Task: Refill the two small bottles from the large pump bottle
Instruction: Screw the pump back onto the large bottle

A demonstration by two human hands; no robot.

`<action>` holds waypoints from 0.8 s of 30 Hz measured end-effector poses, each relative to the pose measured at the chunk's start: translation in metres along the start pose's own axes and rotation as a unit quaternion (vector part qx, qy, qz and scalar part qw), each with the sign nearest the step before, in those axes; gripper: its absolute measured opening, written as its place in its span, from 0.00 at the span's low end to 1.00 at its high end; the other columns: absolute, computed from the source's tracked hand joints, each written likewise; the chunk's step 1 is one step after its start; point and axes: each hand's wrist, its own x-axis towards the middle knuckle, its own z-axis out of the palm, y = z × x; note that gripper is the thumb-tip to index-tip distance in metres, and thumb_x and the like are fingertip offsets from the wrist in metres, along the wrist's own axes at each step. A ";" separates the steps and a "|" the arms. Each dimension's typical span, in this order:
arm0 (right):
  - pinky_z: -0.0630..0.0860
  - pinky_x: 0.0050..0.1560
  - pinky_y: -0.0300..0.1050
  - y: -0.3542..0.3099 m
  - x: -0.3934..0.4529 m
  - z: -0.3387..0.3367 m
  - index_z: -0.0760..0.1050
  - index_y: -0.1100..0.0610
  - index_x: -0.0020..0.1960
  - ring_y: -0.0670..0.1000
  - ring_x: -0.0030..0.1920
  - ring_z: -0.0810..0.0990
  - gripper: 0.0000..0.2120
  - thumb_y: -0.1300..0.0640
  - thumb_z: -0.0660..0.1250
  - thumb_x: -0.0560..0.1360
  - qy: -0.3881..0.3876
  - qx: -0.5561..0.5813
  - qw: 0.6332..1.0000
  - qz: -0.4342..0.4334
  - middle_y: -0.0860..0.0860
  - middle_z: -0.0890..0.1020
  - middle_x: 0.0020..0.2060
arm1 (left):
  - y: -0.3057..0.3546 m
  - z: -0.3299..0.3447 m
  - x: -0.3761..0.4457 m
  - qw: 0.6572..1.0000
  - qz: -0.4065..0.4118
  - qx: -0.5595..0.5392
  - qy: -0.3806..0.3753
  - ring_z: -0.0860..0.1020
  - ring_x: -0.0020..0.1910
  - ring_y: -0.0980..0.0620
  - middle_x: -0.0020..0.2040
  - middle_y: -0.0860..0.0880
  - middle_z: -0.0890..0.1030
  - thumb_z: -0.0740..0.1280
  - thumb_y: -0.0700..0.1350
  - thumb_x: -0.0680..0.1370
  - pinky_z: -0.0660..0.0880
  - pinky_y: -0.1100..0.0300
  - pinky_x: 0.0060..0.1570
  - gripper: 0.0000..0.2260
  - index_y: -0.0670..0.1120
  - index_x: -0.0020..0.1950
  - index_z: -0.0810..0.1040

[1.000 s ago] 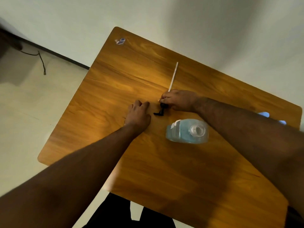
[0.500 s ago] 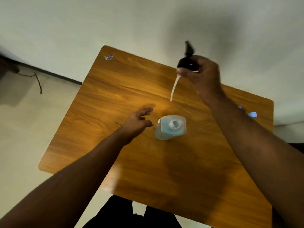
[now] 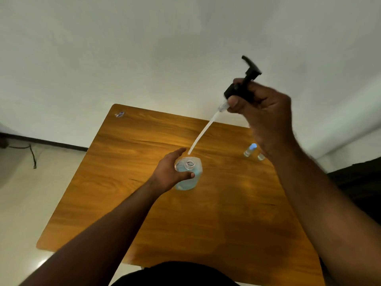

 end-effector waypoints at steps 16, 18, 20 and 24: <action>0.77 0.52 0.35 0.042 -0.039 0.020 0.78 0.54 0.59 0.42 0.52 0.81 0.17 0.58 0.72 0.71 -0.050 -0.092 0.995 0.004 0.44 0.82 0.49 | -0.001 0.004 0.002 0.999 -0.034 0.028 -0.007 0.74 0.53 0.60 0.65 0.50 0.78 0.80 0.47 0.65 0.66 0.78 0.40 0.35 0.47 0.71 0.72; 0.78 0.52 0.38 0.052 -0.043 0.023 0.79 0.55 0.57 0.44 0.52 0.81 0.15 0.57 0.73 0.71 -0.066 -0.117 0.991 0.008 0.47 0.83 0.49 | -0.001 0.004 0.002 0.999 -0.037 0.027 -0.006 0.75 0.53 0.60 0.65 0.50 0.78 0.80 0.47 0.65 0.67 0.79 0.39 0.35 0.47 0.70 0.72; 0.79 0.50 0.39 0.066 -0.048 0.028 0.80 0.56 0.54 0.44 0.50 0.81 0.13 0.58 0.73 0.70 -0.086 -0.142 0.986 0.015 0.49 0.83 0.49 | -0.002 0.004 0.003 0.999 -0.034 0.022 -0.009 0.75 0.54 0.59 0.65 0.49 0.78 0.80 0.47 0.65 0.68 0.76 0.43 0.36 0.46 0.70 0.72; 0.77 0.51 0.38 0.101 -0.063 0.036 0.80 0.56 0.54 0.43 0.50 0.79 0.13 0.61 0.73 0.70 -0.118 -0.149 0.979 0.073 0.48 0.82 0.50 | -0.002 0.004 0.003 0.999 -0.029 0.015 -0.011 0.75 0.55 0.57 0.65 0.48 0.78 0.80 0.47 0.65 0.71 0.64 0.51 0.36 0.45 0.71 0.72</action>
